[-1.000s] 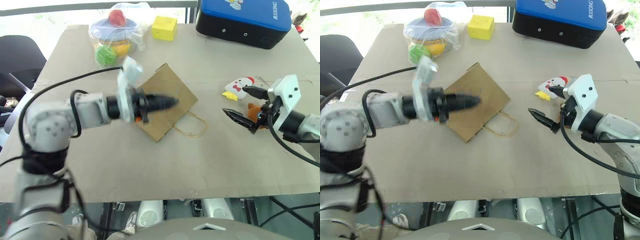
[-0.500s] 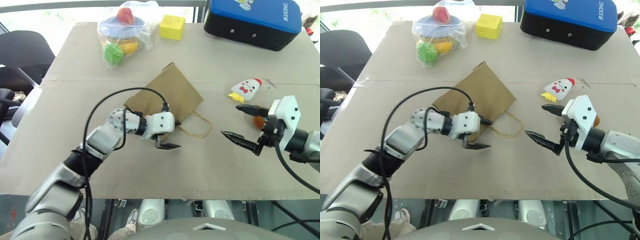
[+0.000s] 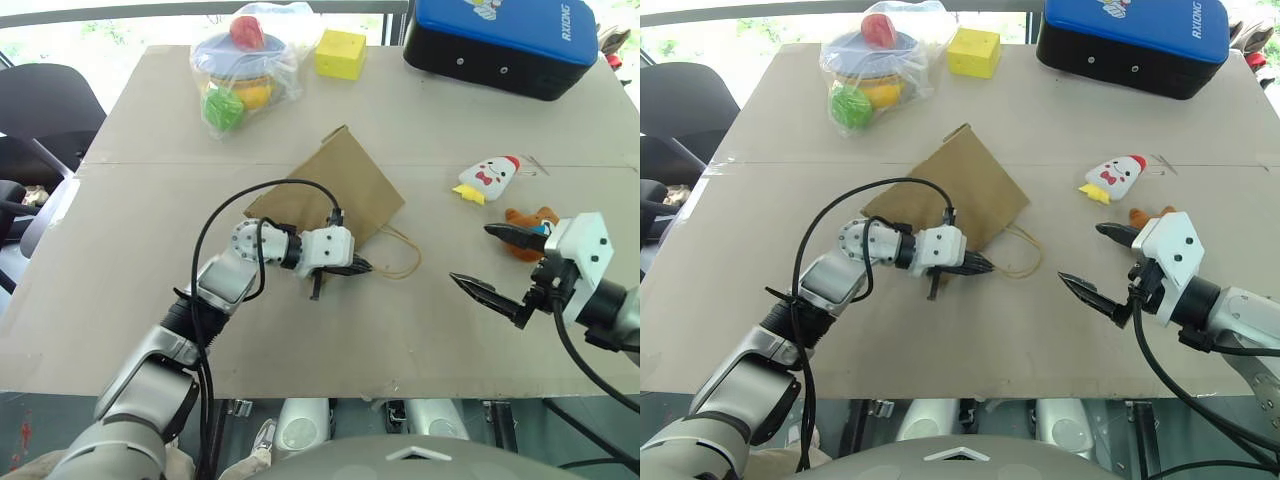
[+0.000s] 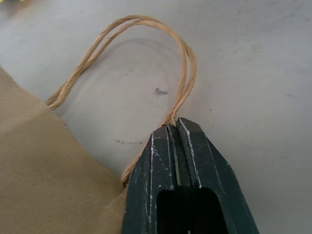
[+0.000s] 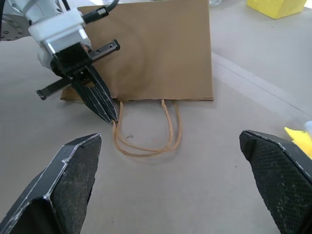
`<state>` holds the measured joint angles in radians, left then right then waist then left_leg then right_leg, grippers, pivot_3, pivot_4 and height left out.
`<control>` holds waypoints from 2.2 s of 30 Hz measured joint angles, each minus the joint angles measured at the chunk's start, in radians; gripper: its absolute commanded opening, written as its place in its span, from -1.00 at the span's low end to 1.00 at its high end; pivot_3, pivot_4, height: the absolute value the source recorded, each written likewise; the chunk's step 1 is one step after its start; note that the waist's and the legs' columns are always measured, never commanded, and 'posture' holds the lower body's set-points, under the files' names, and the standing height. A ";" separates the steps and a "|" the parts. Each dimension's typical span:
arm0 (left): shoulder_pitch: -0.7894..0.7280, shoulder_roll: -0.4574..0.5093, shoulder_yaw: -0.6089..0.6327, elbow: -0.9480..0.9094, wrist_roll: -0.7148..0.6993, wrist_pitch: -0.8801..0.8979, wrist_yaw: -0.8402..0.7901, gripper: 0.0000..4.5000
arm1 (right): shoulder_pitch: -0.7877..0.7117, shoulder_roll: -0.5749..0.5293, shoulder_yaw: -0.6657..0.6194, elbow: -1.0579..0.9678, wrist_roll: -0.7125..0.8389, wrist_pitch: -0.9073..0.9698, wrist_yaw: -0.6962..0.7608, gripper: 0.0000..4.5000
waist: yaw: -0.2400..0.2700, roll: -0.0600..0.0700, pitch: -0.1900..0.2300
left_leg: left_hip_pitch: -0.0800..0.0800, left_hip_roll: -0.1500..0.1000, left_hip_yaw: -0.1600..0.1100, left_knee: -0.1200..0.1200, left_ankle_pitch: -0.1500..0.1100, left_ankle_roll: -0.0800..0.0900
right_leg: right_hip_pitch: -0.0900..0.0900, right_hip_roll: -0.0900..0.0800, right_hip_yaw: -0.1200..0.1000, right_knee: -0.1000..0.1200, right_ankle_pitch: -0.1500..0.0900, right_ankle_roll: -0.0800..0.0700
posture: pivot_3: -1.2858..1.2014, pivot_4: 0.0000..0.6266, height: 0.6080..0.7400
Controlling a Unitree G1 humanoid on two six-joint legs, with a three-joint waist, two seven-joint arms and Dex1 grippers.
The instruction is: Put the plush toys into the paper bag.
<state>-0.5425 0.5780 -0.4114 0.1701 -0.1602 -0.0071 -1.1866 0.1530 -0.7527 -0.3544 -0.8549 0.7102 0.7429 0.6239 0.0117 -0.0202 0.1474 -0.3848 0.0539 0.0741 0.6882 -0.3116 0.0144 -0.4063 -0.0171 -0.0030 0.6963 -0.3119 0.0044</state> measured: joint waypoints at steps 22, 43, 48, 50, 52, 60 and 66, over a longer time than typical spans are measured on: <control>-0.152 -0.210 0.803 -0.080 -1.029 1.174 0.644 -0.95 | -0.498 0.075 0.197 0.339 -0.171 0.317 -0.391 1.00 | -0.025 0.000 0.000 | -0.004 0.001 -0.003 0.010 0.000 0.000 | 0.000 -0.001 -0.002 0.003 0.000 0.000 | 0.03 -0.52 0.84; -0.012 -0.307 0.815 -0.310 -1.242 1.089 0.959 -1.00 | -0.945 0.206 0.428 1.149 -0.539 0.153 -0.346 -0.99 | -0.018 -0.001 -0.001 | -0.012 0.000 -0.005 0.015 0.000 0.000 | -0.004 -0.004 -0.006 0.006 0.000 0.001 | 0.03 -0.52 0.84; -0.003 -0.262 0.790 -0.310 -1.258 1.090 0.949 -1.00 | -0.788 0.293 0.198 0.705 -0.268 0.223 -0.254 -0.99 | -0.031 0.002 0.001 | -0.013 0.001 -0.005 0.013 0.000 0.000 | -0.007 -0.002 -0.005 0.007 0.000 0.001 | 0.03 -0.52 0.84; -0.004 -0.256 0.782 -0.304 -1.268 1.090 0.947 -1.00 | -0.826 0.358 0.102 0.552 -0.142 0.269 -0.269 -0.99 | -0.033 0.003 0.001 | -0.011 0.002 -0.005 0.014 0.000 -0.001 | -0.007 -0.002 -0.005 0.009 0.000 0.001 | 0.03 -0.52 0.84; -0.008 -0.250 0.774 -0.291 -1.286 1.091 0.946 -1.00 | -0.862 0.407 0.080 0.424 -0.035 0.316 -0.284 -0.99 | -0.030 0.002 0.000 | -0.010 0.002 -0.006 0.014 0.000 -0.001 | -0.007 -0.002 -0.005 0.010 0.000 0.000 | 0.03 -0.52 0.84; -0.062 -0.247 0.777 -0.228 -1.404 1.080 0.997 -1.00 | -0.768 0.422 0.396 0.417 -0.071 0.306 -0.255 -0.99 | -0.025 0.001 0.000 | -0.012 -0.001 -0.006 0.015 0.000 0.000 | -0.006 -0.005 -0.005 0.010 0.000 0.000 | 0.03 -0.52 0.84; -0.023 -0.243 0.758 -0.246 -1.480 1.073 1.040 -1.00 | -0.800 0.487 0.576 0.592 -0.195 0.179 -0.206 -0.99 | -0.037 0.001 0.000 | -0.011 0.000 -0.006 0.015 0.000 -0.001 | -0.007 -0.003 -0.005 0.011 0.000 0.000 | 0.03 -0.52 0.84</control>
<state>-0.5655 0.3347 0.3467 -0.0762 -1.6398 1.0659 -0.1463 -0.6474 -0.2655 0.2217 -0.2630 0.5156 0.9215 0.4181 -0.0254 -0.0189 0.1475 -0.3955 0.0535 0.0677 0.7035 -0.3112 0.0137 -0.4131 -0.0206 -0.0080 0.7073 -0.3115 0.0048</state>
